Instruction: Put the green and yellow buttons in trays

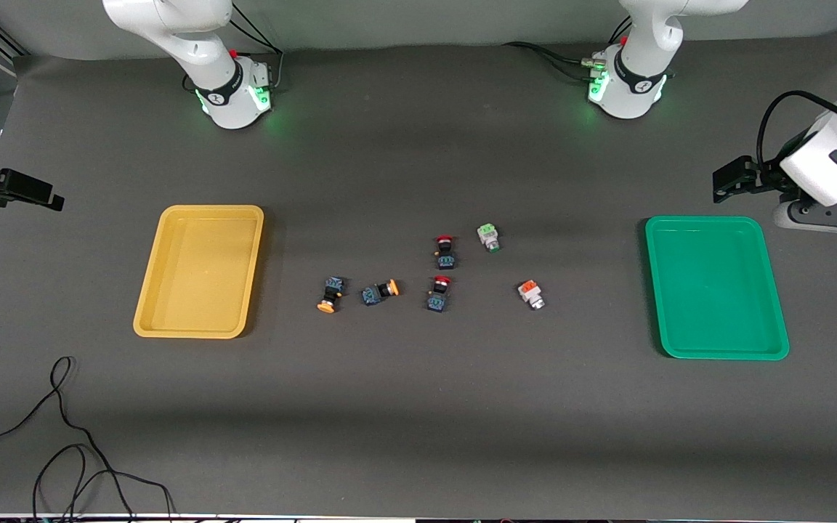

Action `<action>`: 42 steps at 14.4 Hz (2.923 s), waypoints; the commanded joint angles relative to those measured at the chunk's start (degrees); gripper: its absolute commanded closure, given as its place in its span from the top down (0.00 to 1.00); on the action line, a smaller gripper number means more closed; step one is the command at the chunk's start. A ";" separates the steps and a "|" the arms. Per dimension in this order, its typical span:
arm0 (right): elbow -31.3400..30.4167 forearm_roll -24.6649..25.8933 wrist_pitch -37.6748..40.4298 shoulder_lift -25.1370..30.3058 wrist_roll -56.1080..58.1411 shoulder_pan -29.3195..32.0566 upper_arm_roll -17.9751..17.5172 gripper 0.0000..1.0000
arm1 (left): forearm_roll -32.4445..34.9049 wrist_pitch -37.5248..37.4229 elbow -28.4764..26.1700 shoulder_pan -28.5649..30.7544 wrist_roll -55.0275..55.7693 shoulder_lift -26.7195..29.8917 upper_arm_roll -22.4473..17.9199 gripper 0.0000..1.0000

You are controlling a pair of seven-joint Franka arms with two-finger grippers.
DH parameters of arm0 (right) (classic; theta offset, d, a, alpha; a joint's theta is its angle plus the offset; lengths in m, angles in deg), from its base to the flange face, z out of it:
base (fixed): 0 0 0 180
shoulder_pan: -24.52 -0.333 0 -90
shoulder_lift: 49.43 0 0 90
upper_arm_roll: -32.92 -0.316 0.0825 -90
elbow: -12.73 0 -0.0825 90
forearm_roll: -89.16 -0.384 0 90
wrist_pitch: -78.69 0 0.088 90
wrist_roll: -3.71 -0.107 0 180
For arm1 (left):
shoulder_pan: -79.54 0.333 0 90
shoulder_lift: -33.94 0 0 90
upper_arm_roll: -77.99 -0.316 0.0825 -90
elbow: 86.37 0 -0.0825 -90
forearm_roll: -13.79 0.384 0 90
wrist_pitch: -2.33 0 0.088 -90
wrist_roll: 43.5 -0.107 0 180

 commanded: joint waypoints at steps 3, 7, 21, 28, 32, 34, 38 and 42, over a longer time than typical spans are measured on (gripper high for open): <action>1.59 -0.43 1.94 -0.83 1.18 -0.06 0.24 1.00 | -0.49 -0.80 -1.45 -0.58 2.89 1.00 0.16 1.00; 1.85 -0.34 1.94 -0.83 1.53 0.64 0.24 1.00 | -4.07 1.83 -6.63 -1.37 13.00 2.23 3.75 1.00; 1.68 -4.74 0.97 -1.96 -15.14 -9.54 -0.38 1.00 | -0.68 24.24 -13.94 -12.53 63.38 -5.22 22.22 1.00; -6.75 -4.30 -11.93 -5.22 -26.58 -21.14 -0.38 1.00 | 7.86 45.67 -24.21 -12.80 63.64 -17.80 21.96 1.00; -8.78 -4.21 -14.41 -8.29 -28.27 -22.83 -0.38 1.00 | 13.81 52.89 -25.89 -13.50 70.73 -24.38 21.96 1.00; -8.61 -4.21 -14.50 -7.78 -28.01 -22.74 0.06 1.00 | 16.55 54.83 -25.90 -14.55 73.39 -27.11 21.87 1.00; -9.31 1.49 -13.71 -5.49 -26.35 -22.74 0.24 1.00 | 17.71 57.91 -28.79 -15.43 73.48 -28.01 21.96 0.89; -9.84 1.16 -15.63 -6.71 -29.13 -25.55 -0.03 1.00 | 17.71 57.04 -29.06 -15.70 73.48 -27.13 21.96 0.29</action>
